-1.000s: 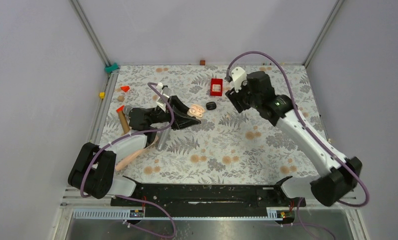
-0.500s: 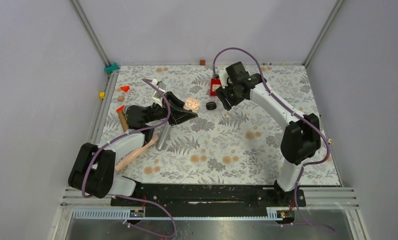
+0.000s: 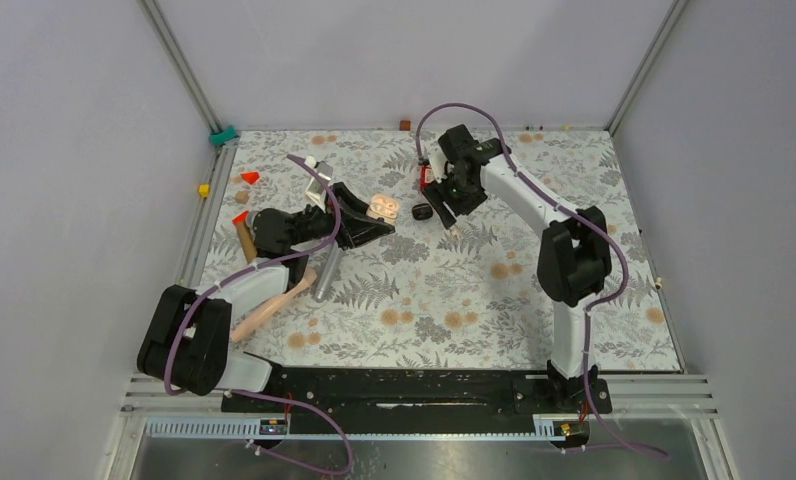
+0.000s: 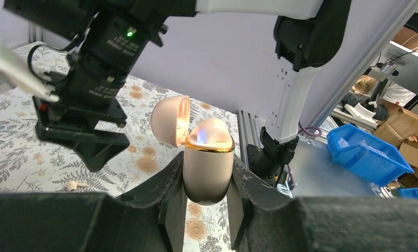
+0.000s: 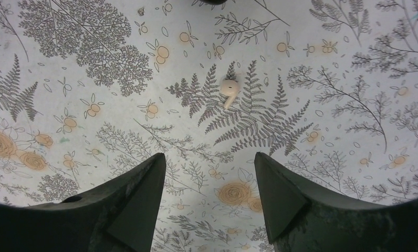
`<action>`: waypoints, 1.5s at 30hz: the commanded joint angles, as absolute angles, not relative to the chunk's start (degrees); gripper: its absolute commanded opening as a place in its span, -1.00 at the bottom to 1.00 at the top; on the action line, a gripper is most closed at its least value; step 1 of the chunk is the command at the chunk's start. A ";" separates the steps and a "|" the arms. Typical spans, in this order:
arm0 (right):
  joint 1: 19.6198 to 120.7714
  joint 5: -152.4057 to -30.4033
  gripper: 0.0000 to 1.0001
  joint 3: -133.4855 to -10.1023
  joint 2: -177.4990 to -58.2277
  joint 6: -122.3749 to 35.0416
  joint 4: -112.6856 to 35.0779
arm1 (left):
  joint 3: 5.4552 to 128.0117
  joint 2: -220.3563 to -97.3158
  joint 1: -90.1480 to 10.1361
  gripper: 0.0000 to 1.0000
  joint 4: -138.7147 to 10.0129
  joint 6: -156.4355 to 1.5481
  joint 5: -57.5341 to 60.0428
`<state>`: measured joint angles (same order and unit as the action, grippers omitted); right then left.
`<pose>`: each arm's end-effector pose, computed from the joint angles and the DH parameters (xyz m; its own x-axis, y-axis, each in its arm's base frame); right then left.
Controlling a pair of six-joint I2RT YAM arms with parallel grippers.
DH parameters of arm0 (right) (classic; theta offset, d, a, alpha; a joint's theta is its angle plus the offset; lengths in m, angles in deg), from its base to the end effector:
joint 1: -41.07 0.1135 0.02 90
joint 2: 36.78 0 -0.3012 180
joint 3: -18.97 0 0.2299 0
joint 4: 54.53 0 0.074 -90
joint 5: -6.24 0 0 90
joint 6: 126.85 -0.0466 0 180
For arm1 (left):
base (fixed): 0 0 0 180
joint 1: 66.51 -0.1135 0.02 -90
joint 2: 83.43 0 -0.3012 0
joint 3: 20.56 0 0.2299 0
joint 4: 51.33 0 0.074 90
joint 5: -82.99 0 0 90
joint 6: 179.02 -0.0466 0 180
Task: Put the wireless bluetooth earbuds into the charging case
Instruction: Pick up the earbud from the center of the board.
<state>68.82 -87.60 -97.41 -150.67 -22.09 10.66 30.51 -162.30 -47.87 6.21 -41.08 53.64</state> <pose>0.3764 0.2015 0.2918 -0.6352 -0.6214 -0.4587 -0.6759 0.7346 -0.0593 0.2232 -0.1182 0.3499 -0.3339 -0.2714 -0.9027 0.9343 0.0314 -0.3550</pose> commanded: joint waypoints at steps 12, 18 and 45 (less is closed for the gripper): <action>66.82 -93.95 0.48 -119.59 -170.18 -20.11 27.60 | 31.43 -162.21 -47.30 -1.00 12.84 -39.64 54.65; 65.76 -98.15 0.47 -123.88 -175.54 -22.32 28.73 | 31.04 -161.17 -46.81 -1.00 11.19 -41.59 54.54; 65.15 -91.60 0.23 -125.73 -179.92 -19.33 27.45 | 31.48 -161.06 -44.95 -1.00 9.40 -43.32 55.50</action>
